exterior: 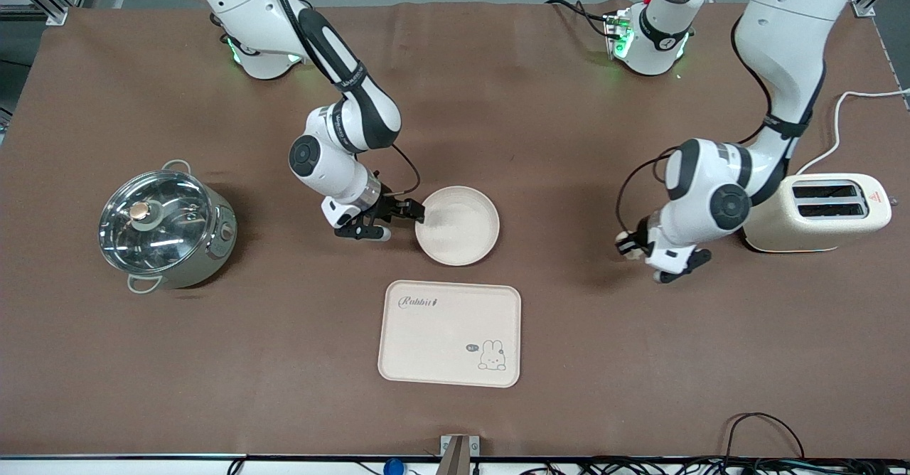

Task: Place bun in plate and plate on tray
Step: 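Carry the bun over the white plate with the left gripper, then lower the bun onto the plate and open the left gripper, then lift the plate with the right gripper while the left gripper withdraws, then lower the plate onto the Rabbit tray with the right gripper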

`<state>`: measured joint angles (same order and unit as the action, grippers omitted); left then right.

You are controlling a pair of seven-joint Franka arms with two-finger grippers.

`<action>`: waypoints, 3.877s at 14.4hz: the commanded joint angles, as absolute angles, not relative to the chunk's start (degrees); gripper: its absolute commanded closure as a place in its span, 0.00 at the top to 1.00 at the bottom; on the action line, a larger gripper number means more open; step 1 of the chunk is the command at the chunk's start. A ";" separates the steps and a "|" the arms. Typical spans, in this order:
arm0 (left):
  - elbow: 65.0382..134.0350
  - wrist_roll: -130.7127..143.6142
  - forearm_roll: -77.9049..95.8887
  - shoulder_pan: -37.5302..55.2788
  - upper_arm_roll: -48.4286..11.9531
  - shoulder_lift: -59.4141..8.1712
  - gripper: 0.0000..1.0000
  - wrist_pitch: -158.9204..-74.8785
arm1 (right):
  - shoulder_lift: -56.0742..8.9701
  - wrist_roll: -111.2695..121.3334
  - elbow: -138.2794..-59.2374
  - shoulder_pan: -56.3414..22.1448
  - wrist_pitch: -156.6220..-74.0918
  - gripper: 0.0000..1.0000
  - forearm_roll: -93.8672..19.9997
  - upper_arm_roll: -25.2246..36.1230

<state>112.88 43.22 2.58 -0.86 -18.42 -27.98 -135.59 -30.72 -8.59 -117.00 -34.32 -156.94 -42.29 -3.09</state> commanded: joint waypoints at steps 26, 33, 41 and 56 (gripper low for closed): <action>82.44 53.75 -7.65 7.75 -18.63 -19.81 1.00 -106.91 | -35.42 -8.00 -112.68 -36.92 -163.30 0.01 -45.00 -2.55; 79.72 14.20 -6.42 -8.50 -19.16 -4.85 1.00 -84.57 | -37.26 -8.26 -102.58 -34.20 -163.39 0.01 -50.89 -2.46; 90.96 8.09 0.51 1.49 -5.98 9.13 1.00 -79.01 | -50.79 -17.73 -86.33 -32.96 -164.09 0.01 -51.15 -2.29; 87.37 8.44 1.14 1.67 -5.98 5.02 1.00 -80.42 | -55.11 -18.80 -80.68 -28.73 -163.48 1.00 -49.92 -2.28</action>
